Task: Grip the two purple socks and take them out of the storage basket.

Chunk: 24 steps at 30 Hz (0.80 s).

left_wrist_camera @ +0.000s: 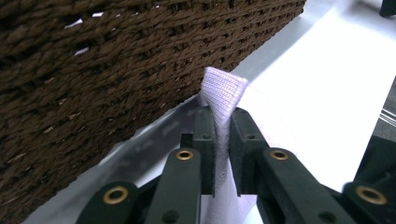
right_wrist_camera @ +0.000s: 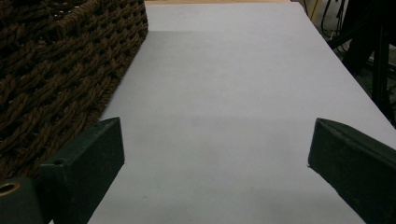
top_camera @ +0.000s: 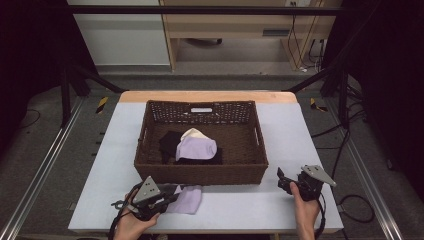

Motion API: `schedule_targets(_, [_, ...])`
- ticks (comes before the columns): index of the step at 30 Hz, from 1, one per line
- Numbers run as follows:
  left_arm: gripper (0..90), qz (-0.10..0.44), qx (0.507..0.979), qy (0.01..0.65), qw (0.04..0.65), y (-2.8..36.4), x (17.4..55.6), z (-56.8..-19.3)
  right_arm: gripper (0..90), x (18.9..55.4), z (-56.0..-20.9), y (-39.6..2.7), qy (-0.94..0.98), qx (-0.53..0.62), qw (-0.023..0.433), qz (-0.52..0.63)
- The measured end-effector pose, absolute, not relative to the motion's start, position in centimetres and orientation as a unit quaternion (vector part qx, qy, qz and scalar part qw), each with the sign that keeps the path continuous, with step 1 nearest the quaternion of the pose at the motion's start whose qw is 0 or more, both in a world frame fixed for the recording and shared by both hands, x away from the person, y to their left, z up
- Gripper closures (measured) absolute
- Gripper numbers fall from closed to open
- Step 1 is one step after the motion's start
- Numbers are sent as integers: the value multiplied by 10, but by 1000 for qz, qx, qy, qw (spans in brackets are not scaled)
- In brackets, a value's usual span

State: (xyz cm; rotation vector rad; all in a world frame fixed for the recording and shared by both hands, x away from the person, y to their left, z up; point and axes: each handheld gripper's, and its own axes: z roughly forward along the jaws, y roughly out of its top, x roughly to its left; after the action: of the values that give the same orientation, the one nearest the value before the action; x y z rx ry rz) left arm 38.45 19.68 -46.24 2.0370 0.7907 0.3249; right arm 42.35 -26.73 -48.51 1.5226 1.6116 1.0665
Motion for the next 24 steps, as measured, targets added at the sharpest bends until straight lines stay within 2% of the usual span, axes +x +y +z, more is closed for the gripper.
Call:
schedule_targets(5, [587,133,815,329,457,197,385,-462,41,424,-485,-267,617,583,334,409])
schedule_targets(9, [536,147,811,330,460,200,385,-458,41,424,-485,-267,618,583,333,410])
schedule_targets(24, [519,194,771,326,511,218,380,-416,41,424,-485,-268,618,583,333,410])
